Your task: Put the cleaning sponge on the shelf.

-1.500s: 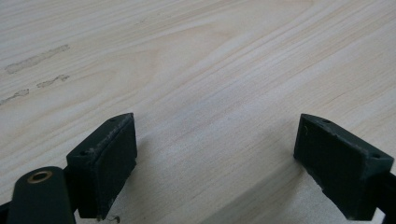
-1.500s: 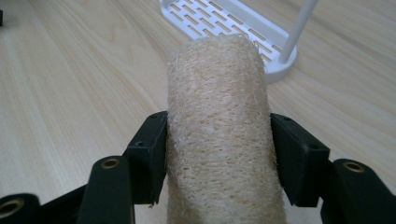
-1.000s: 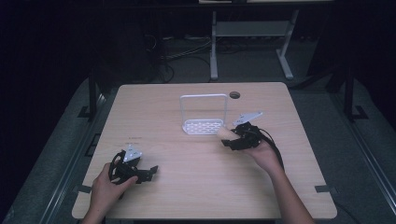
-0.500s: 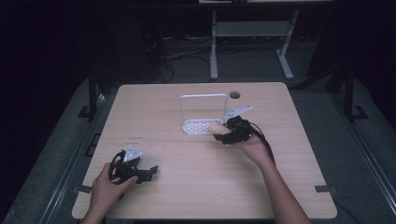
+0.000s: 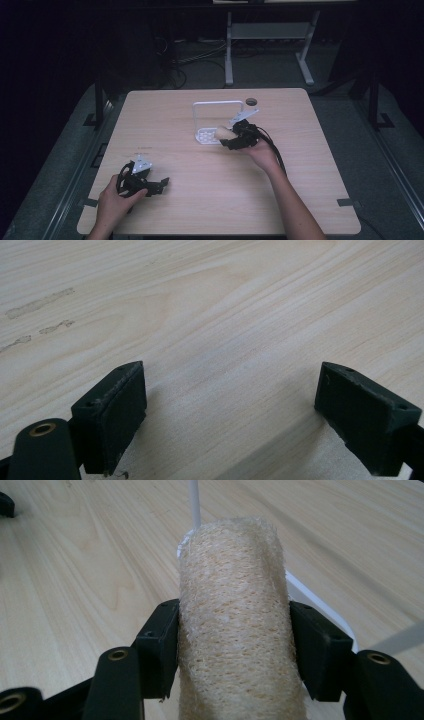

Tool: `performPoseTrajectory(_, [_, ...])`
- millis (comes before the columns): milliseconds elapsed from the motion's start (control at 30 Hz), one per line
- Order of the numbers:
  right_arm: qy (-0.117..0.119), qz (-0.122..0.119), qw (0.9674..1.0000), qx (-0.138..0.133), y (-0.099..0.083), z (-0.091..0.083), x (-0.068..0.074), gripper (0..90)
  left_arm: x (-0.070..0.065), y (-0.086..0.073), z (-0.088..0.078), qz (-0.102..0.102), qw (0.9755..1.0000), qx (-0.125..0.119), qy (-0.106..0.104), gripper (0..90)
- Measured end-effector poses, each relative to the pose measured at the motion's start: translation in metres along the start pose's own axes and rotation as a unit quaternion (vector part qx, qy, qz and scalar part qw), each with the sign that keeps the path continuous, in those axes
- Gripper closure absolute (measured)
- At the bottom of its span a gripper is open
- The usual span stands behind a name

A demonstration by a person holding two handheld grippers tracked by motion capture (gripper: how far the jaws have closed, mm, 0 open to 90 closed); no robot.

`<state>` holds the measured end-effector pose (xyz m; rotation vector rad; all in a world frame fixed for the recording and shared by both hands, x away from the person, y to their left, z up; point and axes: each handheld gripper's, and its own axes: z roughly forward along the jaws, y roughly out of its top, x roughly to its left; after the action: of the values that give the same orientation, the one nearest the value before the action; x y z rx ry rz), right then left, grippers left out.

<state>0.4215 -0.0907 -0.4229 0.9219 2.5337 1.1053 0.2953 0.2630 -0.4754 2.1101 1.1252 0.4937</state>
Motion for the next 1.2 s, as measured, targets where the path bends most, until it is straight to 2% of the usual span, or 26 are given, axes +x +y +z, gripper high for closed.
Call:
performPoseTrajectory(633, [-0.015, 0.005, 0.9999, 0.000, 0.014, 0.036, 0.003, 40.9, 0.000, 0.000, 0.000, 0.000, 1.0000, 0.000, 0.000, 12.7])
performPoseTrajectory(900, [-0.025, 0.000, 0.9996, 0.016, 0.020, 0.051, 0.006, 40.8, 0.000, 0.000, 0.000, 0.001, 1.0000, 0.001, 0.000, 12.7])
performPoseTrajectory(1200, [-0.031, -0.001, 0.9991, 0.030, 0.016, 0.063, 0.004, 40.7, 0.000, 0.000, 0.000, 0.000, 1.0000, 0.000, 0.000, 12.7])
